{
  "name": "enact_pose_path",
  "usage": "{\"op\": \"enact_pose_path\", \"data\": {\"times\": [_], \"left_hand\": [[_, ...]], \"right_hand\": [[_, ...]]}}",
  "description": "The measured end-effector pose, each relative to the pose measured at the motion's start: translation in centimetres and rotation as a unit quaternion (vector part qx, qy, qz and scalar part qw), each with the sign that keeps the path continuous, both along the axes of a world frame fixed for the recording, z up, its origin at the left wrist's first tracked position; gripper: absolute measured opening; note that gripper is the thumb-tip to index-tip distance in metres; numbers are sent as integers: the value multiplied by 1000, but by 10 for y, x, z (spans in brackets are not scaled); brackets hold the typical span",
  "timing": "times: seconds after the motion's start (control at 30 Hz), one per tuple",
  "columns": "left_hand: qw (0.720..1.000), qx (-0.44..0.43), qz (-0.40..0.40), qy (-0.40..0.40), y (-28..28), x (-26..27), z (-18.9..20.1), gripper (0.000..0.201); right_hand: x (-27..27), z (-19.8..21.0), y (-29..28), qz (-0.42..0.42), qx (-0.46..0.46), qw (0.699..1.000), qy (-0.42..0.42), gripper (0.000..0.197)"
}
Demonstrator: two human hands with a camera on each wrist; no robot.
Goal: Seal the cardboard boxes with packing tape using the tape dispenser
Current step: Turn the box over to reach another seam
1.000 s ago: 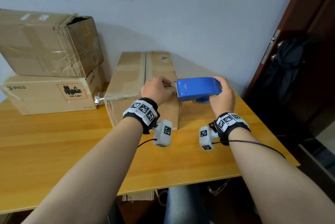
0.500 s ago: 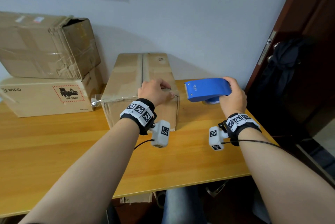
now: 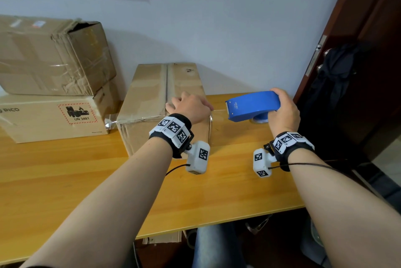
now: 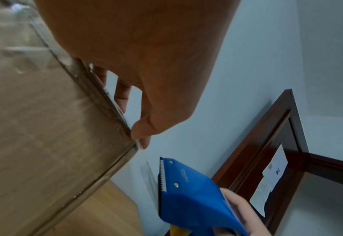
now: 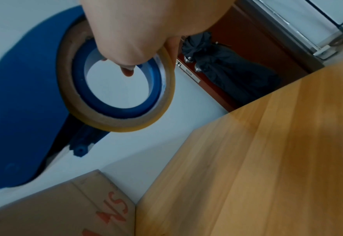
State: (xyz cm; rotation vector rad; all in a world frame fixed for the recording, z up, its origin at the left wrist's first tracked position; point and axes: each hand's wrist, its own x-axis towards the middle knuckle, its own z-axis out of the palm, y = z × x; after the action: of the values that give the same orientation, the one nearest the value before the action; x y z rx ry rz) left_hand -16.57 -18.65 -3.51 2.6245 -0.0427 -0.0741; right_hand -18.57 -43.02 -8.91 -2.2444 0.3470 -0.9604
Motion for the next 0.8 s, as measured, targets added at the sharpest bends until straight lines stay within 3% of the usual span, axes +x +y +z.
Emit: {"op": "enact_pose_path", "data": {"times": [0.23, 0.4, 0.6, 0.8], "left_hand": [[997, 81, -2, 12, -16, 2, -7, 32], [991, 129, 16, 22, -29, 5, -4, 27], [990, 135, 38, 11, -35, 12, -10, 21], [989, 141, 34, -11, -36, 9, -12, 21]], "right_hand": [[1, 8, 3, 52, -98, 994, 7, 60], [6, 17, 5, 61, -195, 978, 39, 67], [14, 28, 20, 49, -263, 963, 43, 74], [20, 49, 37, 48, -314, 946, 63, 66]]}}
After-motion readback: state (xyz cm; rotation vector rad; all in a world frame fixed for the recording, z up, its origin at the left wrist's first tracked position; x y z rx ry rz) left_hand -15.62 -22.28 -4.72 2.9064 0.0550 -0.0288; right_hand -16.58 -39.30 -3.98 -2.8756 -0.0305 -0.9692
